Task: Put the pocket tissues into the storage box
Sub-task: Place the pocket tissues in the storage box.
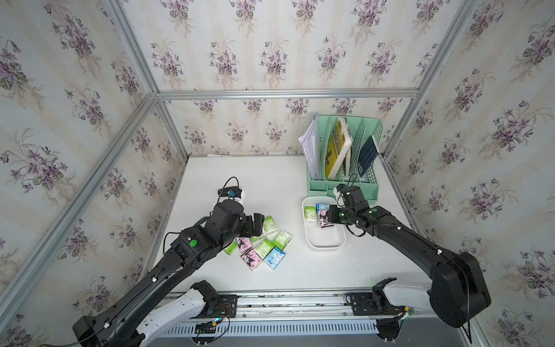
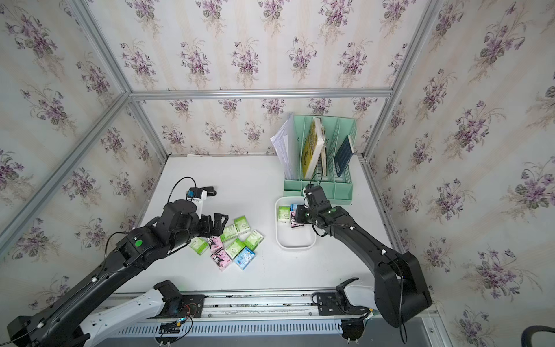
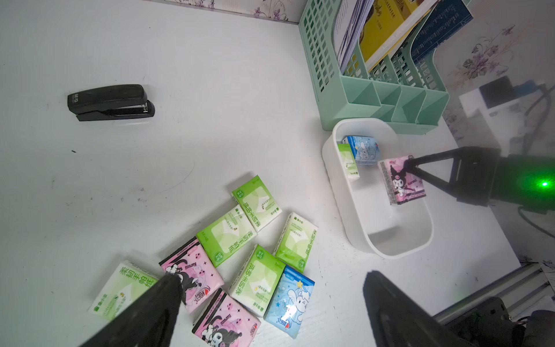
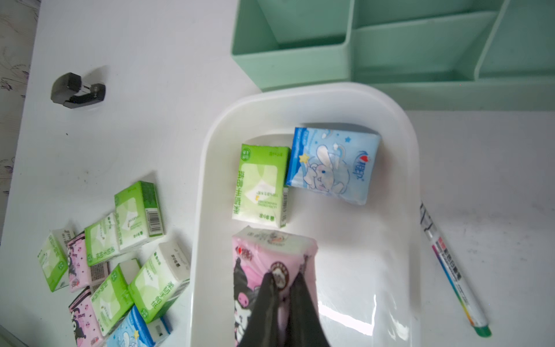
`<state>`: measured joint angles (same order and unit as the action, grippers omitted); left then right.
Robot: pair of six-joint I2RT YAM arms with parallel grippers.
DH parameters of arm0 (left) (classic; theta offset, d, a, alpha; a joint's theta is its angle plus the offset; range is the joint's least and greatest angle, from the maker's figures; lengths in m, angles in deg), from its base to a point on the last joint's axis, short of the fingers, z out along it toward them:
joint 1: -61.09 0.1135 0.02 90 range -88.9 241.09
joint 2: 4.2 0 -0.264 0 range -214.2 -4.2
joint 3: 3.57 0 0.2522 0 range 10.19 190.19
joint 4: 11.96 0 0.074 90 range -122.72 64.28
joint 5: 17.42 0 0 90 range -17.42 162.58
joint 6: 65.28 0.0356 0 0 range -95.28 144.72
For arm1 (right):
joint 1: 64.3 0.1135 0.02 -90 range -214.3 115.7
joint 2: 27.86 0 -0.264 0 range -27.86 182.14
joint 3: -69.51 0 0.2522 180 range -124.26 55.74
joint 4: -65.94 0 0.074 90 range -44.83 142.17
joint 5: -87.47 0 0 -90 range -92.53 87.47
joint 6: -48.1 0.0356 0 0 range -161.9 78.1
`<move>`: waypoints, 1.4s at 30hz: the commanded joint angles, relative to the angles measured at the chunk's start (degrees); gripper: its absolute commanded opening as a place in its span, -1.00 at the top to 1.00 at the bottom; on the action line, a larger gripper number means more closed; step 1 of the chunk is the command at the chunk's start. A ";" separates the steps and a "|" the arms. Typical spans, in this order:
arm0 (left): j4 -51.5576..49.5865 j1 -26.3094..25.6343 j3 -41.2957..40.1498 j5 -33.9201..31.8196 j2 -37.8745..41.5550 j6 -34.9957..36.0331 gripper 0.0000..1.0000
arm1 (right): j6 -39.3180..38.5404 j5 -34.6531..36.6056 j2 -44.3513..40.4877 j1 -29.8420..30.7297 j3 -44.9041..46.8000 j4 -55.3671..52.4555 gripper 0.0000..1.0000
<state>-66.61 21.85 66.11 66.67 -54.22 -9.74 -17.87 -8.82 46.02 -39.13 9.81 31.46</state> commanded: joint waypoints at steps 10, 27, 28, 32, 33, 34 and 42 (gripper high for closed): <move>0.89 0.01 0.59 -0.33 -0.19 0.82 -0.98 | 4.72 -5.58 2.24 0.70 5.78 6.39 1.00; -0.06 0.04 0.07 -0.93 0.69 0.97 -0.98 | 9.92 -4.88 10.72 4.43 3.59 12.87 1.00; -0.12 0.04 -0.01 -1.03 0.75 0.98 -0.98 | 10.21 -4.87 11.03 4.45 3.46 13.25 1.00; -0.01 0.04 -0.46 -1.21 1.06 1.04 -0.97 | 11.29 -4.88 12.22 4.45 2.87 14.44 1.00; -0.01 0.02 -0.46 -1.21 1.02 0.93 -0.98 | 11.45 -4.88 12.54 4.45 2.87 14.69 1.00; 0.01 0.02 -0.54 -1.21 1.00 0.94 -0.98 | 11.56 -4.88 12.83 4.45 2.78 14.88 1.00; 0.09 0.04 -0.86 -1.29 0.98 1.16 -0.97 | 11.81 -4.27 14.53 4.54 2.82 15.90 0.96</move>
<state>-66.67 21.85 65.35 66.12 -53.32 -9.32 -6.30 -13.87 60.27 -34.69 12.89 45.93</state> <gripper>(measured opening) 0.988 0.102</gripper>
